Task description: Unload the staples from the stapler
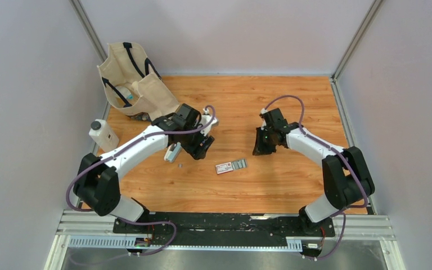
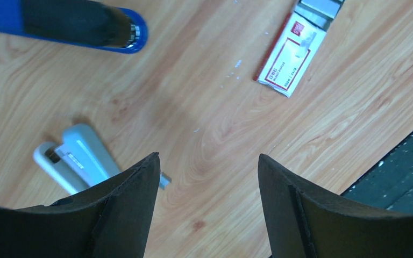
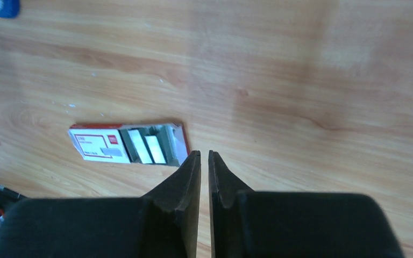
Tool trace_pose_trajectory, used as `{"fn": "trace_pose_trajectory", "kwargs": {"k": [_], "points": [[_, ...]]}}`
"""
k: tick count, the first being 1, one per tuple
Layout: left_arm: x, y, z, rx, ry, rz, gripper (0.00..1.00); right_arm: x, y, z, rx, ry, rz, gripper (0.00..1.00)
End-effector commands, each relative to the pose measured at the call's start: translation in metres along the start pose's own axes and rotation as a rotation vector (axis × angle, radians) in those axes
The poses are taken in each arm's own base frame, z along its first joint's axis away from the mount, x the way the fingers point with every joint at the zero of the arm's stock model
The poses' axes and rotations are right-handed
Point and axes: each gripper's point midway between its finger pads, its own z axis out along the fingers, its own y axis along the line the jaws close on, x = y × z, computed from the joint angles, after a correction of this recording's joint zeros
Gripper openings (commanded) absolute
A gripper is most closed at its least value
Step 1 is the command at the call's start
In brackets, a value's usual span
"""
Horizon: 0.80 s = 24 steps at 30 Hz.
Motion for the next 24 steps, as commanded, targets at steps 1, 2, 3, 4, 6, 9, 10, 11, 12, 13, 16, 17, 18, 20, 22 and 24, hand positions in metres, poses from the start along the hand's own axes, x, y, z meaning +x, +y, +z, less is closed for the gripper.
{"fn": "trace_pose_trajectory", "kwargs": {"k": [1, 2, 3, 4, 6, 9, 10, 11, 12, 13, 16, 17, 18, 20, 22, 24], "points": [[0.002, -0.004, 0.023, -0.046, 0.027, 0.138, 0.75, 0.009, 0.029, 0.004, -0.243, 0.015, 0.112, 0.16], [0.002, -0.007, 0.027, -0.046, 0.033, 0.158, 0.75, 0.009, 0.03, 0.005, -0.261, 0.015, 0.125, 0.19], [0.001, -0.009, 0.031, -0.048, 0.037, 0.173, 0.75, 0.012, 0.029, 0.007, -0.278, 0.024, 0.145, 0.2], [0.002, -0.011, 0.035, -0.048, 0.045, 0.189, 0.75, 0.012, 0.03, 0.008, -0.302, 0.023, 0.16, 0.21], [0.003, -0.014, 0.042, -0.056, 0.06, 0.212, 0.75, 0.016, 0.025, 0.012, -0.334, 0.038, 0.209, 0.23], [0.002, -0.019, 0.05, -0.066, 0.076, 0.258, 0.75, 0.024, 0.015, 0.02, -0.357, 0.05, 0.272, 0.23], [0.004, -0.02, 0.053, -0.069, 0.082, 0.271, 0.75, 0.026, 0.011, 0.023, -0.36, 0.054, 0.295, 0.24], [0.004, -0.021, 0.055, -0.075, 0.088, 0.279, 0.75, 0.028, 0.009, 0.025, -0.367, 0.057, 0.307, 0.23], [0.004, -0.022, 0.057, -0.077, 0.092, 0.285, 0.75, 0.03, 0.007, 0.027, -0.367, 0.059, 0.32, 0.23], [0.005, -0.023, 0.06, -0.077, 0.099, 0.288, 0.75, 0.031, 0.004, 0.028, -0.364, 0.058, 0.331, 0.23], [0.007, -0.025, 0.067, -0.085, 0.115, 0.307, 0.74, 0.034, 0.0, 0.031, -0.367, 0.06, 0.345, 0.22], [0.008, -0.025, 0.069, -0.088, 0.119, 0.313, 0.74, 0.035, -0.001, 0.033, -0.366, 0.063, 0.347, 0.22], [0.007, -0.025, 0.07, -0.089, 0.119, 0.316, 0.74, 0.034, -0.001, 0.033, -0.37, 0.06, 0.351, 0.22], [0.01, -0.027, 0.075, -0.085, 0.13, 0.317, 0.74, 0.034, -0.002, 0.035, -0.374, 0.062, 0.354, 0.21], [0.012, -0.029, 0.079, -0.081, 0.139, 0.325, 0.74, 0.033, -0.001, 0.036, -0.382, 0.061, 0.354, 0.21], [0.012, -0.031, 0.083, -0.076, 0.143, 0.335, 0.74, 0.033, 0.0, 0.037, -0.382, 0.063, 0.352, 0.2]]}}
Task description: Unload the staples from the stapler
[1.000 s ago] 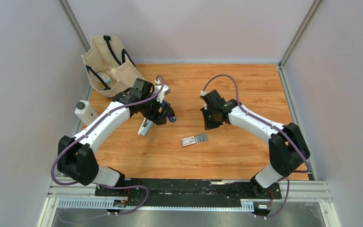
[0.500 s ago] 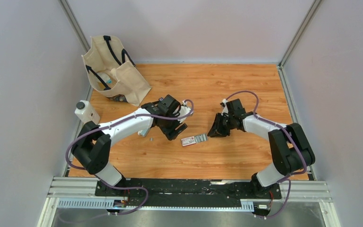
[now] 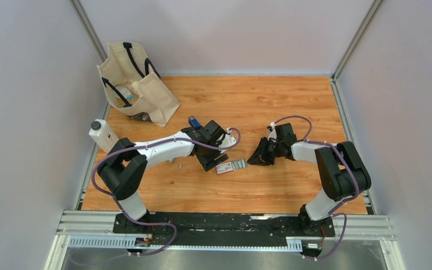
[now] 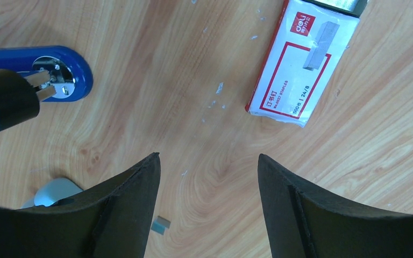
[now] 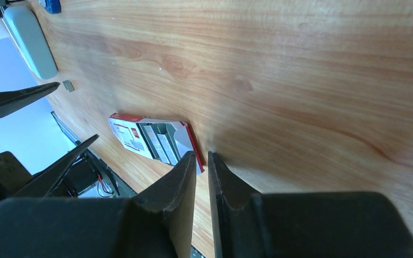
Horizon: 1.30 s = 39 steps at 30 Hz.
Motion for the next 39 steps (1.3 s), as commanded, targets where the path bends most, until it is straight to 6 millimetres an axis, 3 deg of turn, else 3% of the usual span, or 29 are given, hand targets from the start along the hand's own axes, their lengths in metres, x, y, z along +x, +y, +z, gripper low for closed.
{"fn": "trace_pose_trajectory", "kwargs": {"k": [1, 13, 28, 39], "points": [[-0.014, 0.0, 0.006, -0.013, -0.027, 0.046, 0.74, -0.007, 0.006, 0.003, -0.039, -0.017, -0.01, 0.2], [-0.006, 0.002, 0.02, -0.031, -0.001, 0.046, 0.74, -0.004, 0.005, 0.006, -0.023, -0.021, -0.035, 0.18], [-0.006, 0.0, 0.023, -0.03, 0.002, 0.05, 0.74, 0.004, 0.009, 0.009, 0.006, -0.024, -0.071, 0.16], [-0.001, 0.001, 0.026, -0.035, 0.009, 0.055, 0.74, 0.006, 0.029, 0.013, -0.031, -0.018, -0.099, 0.15]]}}
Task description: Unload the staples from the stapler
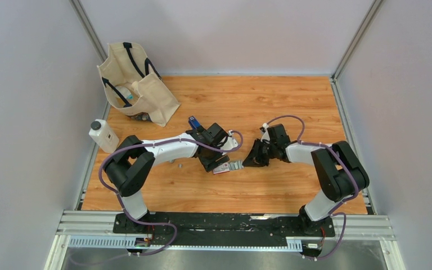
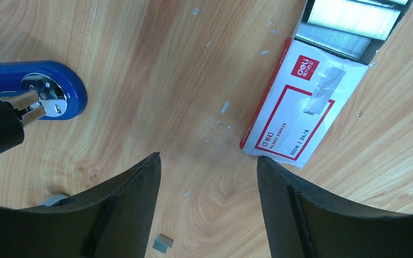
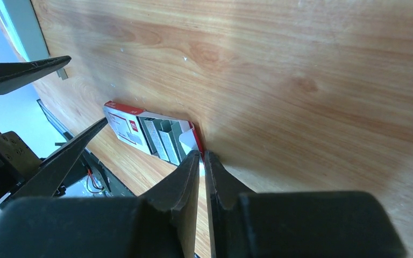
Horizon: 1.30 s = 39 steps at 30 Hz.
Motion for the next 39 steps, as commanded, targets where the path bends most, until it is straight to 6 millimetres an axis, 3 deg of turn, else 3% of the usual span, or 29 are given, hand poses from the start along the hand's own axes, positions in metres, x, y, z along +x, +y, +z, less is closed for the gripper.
{"fn": "trace_pose_trajectory", "kwargs": {"k": [1, 22, 39], "points": [[-0.005, -0.001, 0.003, -0.005, -0.02, 0.029, 0.73, -0.009, 0.015, -0.001, -0.025, -0.04, -0.032, 0.15], [-0.005, 0.0, 0.003, -0.01, -0.023, 0.038, 0.73, -0.003, 0.037, 0.008, -0.054, -0.023, -0.072, 0.12], [-0.007, 0.002, 0.0, -0.016, -0.031, 0.038, 0.73, 0.007, 0.037, 0.02, 0.039, -0.005, -0.15, 0.1]]}}
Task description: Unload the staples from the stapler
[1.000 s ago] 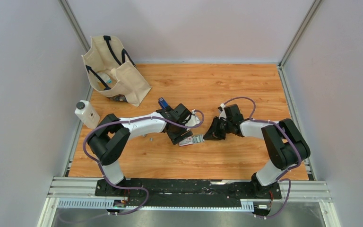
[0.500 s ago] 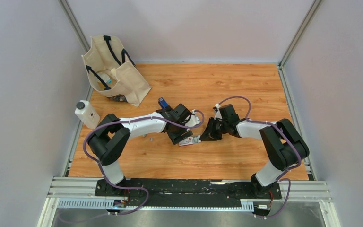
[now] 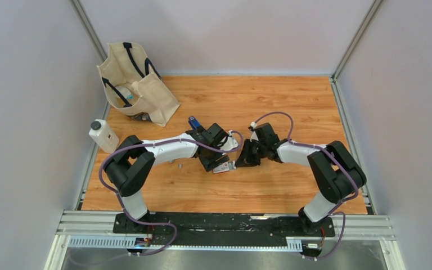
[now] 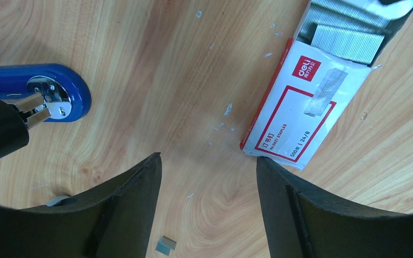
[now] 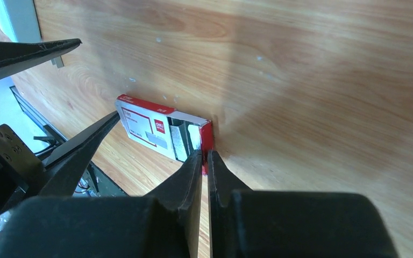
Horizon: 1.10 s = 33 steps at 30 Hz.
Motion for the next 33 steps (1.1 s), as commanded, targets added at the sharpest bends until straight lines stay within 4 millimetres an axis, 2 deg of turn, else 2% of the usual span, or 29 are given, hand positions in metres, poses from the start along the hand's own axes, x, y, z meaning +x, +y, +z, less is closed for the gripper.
{"fn": "trace_pose_trajectory", "kwargs": {"k": [1, 11, 14, 24, 29, 33], "points": [[-0.007, 0.0, -0.002, -0.007, -0.027, 0.027, 0.73, -0.008, 0.012, 0.006, 0.008, -0.022, -0.056, 0.1], [-0.006, 0.0, -0.001, -0.01, -0.025, 0.026, 0.73, 0.001, 0.016, 0.013, -0.022, -0.002, -0.053, 0.11], [-0.007, 0.001, -0.001, -0.013, -0.027, 0.021, 0.72, 0.005, 0.016, 0.016, -0.039, 0.011, -0.035, 0.14], [-0.008, 0.002, -0.002, -0.017, -0.027, 0.027, 0.71, 0.006, 0.022, 0.021, -0.094, 0.01, -0.029, 0.15], [-0.008, 0.002, -0.002, -0.015, -0.026, 0.024, 0.7, 0.01, 0.021, 0.023, -0.109, 0.023, -0.022, 0.23], [-0.008, 0.002, -0.002, -0.015, -0.026, 0.026, 0.7, 0.016, 0.017, 0.026, -0.11, 0.042, -0.01, 0.23]]}}
